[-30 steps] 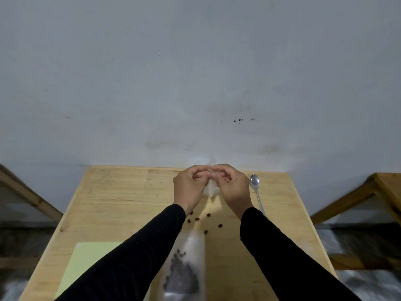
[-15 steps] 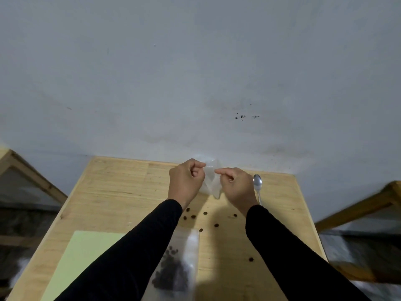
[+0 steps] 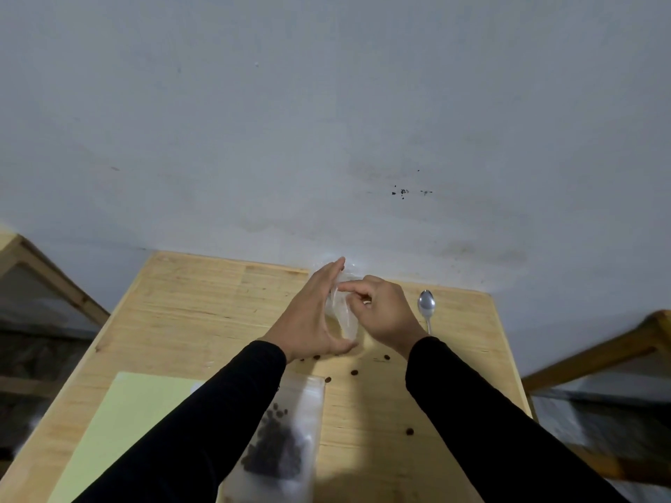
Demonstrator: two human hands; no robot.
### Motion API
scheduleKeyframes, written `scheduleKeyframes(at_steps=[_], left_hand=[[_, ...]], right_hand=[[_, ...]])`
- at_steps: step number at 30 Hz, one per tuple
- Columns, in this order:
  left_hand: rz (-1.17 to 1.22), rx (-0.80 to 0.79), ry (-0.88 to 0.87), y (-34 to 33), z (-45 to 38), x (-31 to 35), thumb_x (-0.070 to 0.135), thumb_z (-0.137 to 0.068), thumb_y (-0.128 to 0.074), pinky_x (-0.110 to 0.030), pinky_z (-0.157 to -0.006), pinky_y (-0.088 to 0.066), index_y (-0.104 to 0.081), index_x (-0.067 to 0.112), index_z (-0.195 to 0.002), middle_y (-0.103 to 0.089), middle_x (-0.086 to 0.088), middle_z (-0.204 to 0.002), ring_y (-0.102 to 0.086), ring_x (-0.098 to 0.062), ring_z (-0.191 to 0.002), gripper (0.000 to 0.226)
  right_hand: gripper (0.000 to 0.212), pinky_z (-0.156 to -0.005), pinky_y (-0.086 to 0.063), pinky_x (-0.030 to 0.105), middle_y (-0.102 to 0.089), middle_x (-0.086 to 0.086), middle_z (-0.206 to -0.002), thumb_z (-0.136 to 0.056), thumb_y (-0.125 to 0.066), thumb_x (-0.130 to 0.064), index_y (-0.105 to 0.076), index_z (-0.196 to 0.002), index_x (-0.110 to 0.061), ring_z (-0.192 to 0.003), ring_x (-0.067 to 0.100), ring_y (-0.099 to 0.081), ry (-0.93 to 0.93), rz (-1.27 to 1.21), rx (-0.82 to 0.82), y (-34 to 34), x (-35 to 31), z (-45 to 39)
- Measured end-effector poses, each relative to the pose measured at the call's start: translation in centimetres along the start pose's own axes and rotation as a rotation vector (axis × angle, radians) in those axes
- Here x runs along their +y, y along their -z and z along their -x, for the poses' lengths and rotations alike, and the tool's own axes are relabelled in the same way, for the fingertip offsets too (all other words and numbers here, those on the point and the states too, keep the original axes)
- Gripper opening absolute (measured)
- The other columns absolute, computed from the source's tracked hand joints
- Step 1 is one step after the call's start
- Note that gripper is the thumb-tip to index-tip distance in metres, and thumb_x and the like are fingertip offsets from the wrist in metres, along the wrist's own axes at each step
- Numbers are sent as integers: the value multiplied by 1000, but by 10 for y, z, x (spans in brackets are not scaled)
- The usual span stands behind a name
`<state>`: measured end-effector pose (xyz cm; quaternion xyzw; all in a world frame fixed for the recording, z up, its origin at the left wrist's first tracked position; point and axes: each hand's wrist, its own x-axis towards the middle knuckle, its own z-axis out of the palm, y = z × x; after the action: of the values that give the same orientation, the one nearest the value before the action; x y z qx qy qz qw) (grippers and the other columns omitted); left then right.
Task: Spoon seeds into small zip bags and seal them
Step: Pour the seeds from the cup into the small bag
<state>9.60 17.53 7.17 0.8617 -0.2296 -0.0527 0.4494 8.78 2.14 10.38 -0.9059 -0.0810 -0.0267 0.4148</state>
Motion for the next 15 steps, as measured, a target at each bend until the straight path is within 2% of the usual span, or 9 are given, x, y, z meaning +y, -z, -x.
scheduleKeyframes(at_steps=[2, 4, 7, 10, 13, 15], left_hand=[[-42, 71, -27, -1, 1, -2, 30, -62, -82, -6, -102, -24, -20, 26, -147, -35, 15, -135, -34, 3, -127, 105], [-49, 116, -32, -1, 1, -1, 30, -64, -78, -5, -101, -26, -25, 24, -145, -39, 15, -131, -39, 2, -123, 97], [-34, 138, -29, -4, 2, 0, 33, -63, -78, -7, -103, -26, -27, 26, -144, -41, 13, -135, -40, 2, -124, 96], [-17, 157, -29, -9, 2, 2, 41, -60, -76, -14, -106, -29, -29, 25, -143, -41, 11, -138, -40, 0, -127, 97], [-47, 143, -34, -17, 0, 2, 43, -61, -76, -20, -109, -30, -26, 21, -145, -37, 9, -142, -36, -5, -131, 100], [-54, 152, -23, -21, -2, 1, 40, -62, -76, -26, -110, -32, -25, 19, -145, -36, 6, -143, -35, -7, -132, 100]], right_hand=[[28, -63, -38, 7, -53, -5, -73, -89, -53, -2, -73, -102, -15, -66, 5, -52, -19, -31, 5, 2, 4, -1], [28, -61, -38, 11, -57, 6, -76, -89, -53, -3, -74, -98, -19, -66, 15, -54, -34, -73, 20, 2, 10, -1], [31, -68, -44, 19, -59, 6, -80, -89, -52, -3, -74, -93, -24, -70, 17, -58, -70, -217, 38, 2, 17, 0], [32, -74, -52, 28, -65, 7, -87, -87, -51, -9, -71, -89, -34, -80, 20, -66, -100, -378, 44, 1, 24, 3], [31, -67, -49, 21, -67, 8, -84, -89, -52, -3, -72, -95, -26, -71, 15, -62, -123, -457, 34, 2, 28, 5], [28, -70, -51, 20, -69, 8, -86, -91, -53, -2, -72, -98, -20, -75, 14, -65, -134, -550, 16, 7, 30, 5]])
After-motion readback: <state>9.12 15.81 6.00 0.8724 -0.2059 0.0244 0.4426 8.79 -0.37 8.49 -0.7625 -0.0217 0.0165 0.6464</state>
